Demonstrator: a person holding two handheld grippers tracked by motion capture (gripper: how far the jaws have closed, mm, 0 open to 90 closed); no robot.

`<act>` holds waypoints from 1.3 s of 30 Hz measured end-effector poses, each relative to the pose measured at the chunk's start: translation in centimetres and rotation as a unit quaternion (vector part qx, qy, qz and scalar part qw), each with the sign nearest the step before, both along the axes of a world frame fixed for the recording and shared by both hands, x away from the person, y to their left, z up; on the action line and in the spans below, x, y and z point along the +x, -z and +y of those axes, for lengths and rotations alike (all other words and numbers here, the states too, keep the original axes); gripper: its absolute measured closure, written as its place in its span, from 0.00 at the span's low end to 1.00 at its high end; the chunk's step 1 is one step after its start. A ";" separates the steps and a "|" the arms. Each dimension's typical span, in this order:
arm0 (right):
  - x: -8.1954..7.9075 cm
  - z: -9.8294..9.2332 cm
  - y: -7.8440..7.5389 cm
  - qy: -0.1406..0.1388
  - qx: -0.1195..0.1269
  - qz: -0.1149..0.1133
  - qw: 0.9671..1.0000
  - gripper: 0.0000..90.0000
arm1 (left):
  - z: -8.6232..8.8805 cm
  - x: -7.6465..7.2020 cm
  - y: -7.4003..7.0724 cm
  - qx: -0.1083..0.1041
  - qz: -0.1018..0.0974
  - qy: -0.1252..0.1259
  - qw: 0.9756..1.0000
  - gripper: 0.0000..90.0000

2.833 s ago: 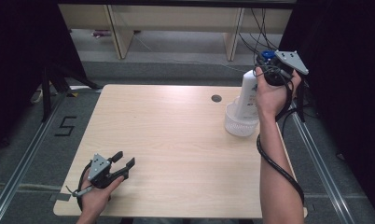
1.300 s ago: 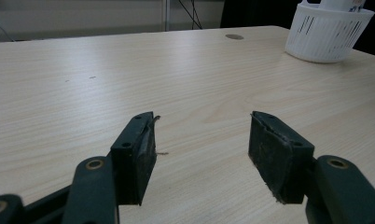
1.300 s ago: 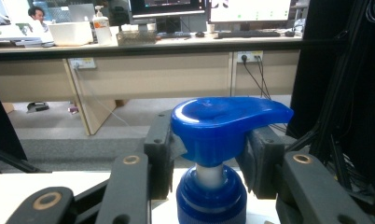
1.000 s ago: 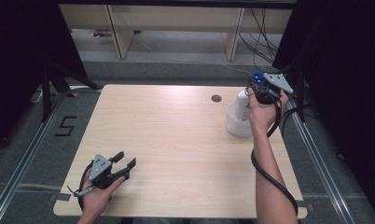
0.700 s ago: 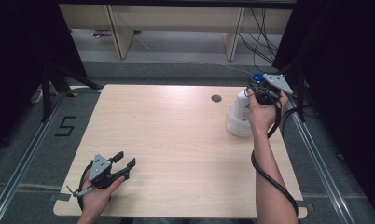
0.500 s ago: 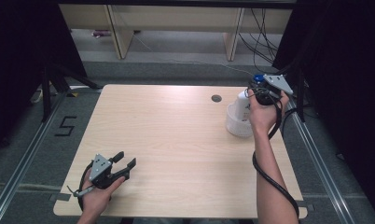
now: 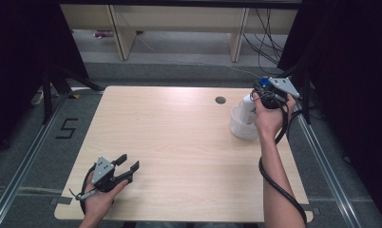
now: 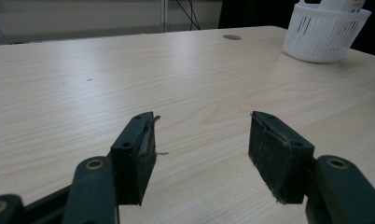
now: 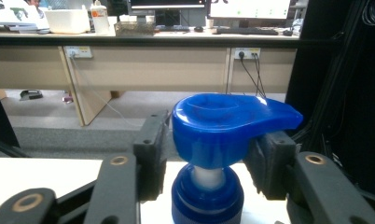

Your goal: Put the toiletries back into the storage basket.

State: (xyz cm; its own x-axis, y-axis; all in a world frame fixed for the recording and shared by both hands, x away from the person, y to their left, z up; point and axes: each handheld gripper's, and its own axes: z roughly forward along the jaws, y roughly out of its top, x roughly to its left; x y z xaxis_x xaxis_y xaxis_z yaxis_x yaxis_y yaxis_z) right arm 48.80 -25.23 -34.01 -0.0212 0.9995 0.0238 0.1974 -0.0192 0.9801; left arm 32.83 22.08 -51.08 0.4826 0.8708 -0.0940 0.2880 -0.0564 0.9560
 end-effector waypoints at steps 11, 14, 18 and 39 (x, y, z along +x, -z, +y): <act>-0.1 -0.2 0.0 -0.015 -0.017 0.019 1.000 0.43 | -0.1 0.1 0.1 -0.003 -0.003 0.002 1.000 0.45; -0.3 -0.4 0.2 -0.020 -0.018 0.017 0.999 0.40 | -0.1 0.0 0.0 0.001 0.001 0.000 1.000 0.45; -0.9 -0.5 0.4 -0.022 -0.012 0.020 0.999 0.36 | -0.2 0.0 0.0 0.000 0.001 0.001 1.000 0.45; -4.2 -1.3 1.1 -0.050 -0.013 0.023 0.998 0.26 | -0.2 0.0 0.1 0.001 0.001 0.001 1.000 0.45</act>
